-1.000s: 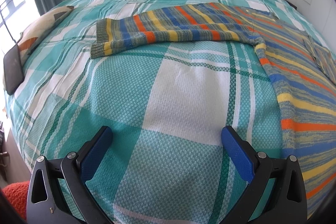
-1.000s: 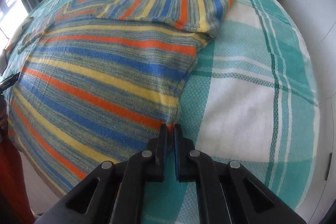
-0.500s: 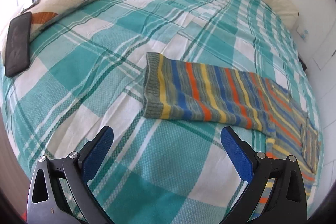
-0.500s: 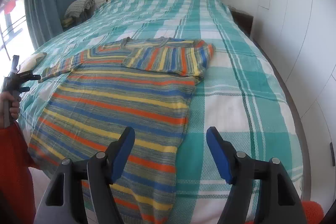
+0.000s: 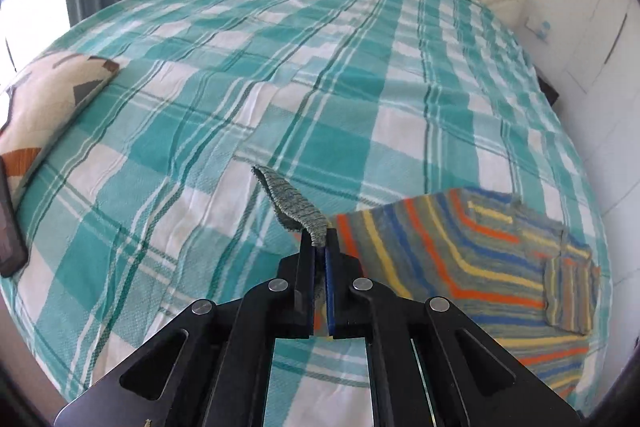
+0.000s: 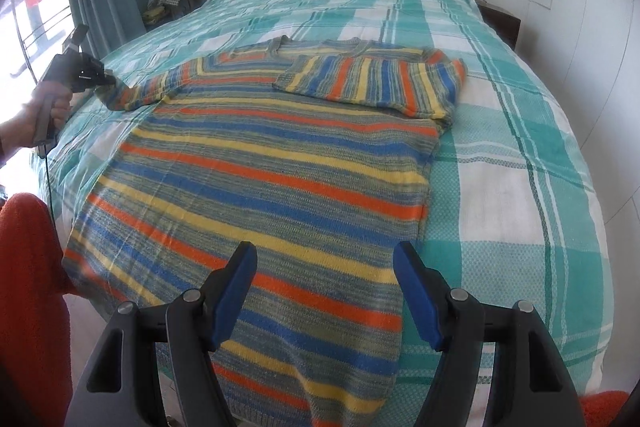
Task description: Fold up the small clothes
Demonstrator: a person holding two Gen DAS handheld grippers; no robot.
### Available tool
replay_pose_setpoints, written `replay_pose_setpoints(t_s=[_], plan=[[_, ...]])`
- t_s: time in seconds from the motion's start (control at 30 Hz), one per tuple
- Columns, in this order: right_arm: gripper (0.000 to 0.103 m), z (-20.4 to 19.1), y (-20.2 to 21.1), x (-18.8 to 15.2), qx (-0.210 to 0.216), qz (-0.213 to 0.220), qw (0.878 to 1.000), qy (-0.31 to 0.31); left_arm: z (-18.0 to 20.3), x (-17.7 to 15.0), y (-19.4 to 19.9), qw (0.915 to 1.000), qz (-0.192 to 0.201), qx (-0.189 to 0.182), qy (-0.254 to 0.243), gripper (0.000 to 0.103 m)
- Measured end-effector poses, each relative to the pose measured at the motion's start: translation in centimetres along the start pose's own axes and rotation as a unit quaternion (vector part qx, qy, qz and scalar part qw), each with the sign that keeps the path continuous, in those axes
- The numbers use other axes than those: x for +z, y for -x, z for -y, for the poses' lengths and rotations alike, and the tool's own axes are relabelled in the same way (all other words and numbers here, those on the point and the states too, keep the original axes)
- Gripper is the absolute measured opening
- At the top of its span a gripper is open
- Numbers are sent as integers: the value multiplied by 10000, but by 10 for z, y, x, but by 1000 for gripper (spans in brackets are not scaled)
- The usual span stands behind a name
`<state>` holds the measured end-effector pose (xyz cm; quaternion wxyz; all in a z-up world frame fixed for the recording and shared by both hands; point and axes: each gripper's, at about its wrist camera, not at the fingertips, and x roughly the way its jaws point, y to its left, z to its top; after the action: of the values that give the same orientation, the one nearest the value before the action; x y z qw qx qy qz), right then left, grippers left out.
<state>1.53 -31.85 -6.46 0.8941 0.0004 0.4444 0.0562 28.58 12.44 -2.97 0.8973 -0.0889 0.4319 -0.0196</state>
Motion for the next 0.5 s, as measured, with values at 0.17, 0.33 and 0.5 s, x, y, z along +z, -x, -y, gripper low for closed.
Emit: replay_pose_setpoints(t_s=[0.17,0.33,0.5], plan=[[70,-5,-7,0,217,-84,9997,67,143,15,31,9879,315,-1016,-1132,3],[70,-12,-7,-4,273,-124,9993,242,252,-26,-19,9672,-459,-1497,-2001,77],[70,-7,-6,-8,383,-172,9990,144,228,-41,-41,9810,-414,-1356,-1326,83]])
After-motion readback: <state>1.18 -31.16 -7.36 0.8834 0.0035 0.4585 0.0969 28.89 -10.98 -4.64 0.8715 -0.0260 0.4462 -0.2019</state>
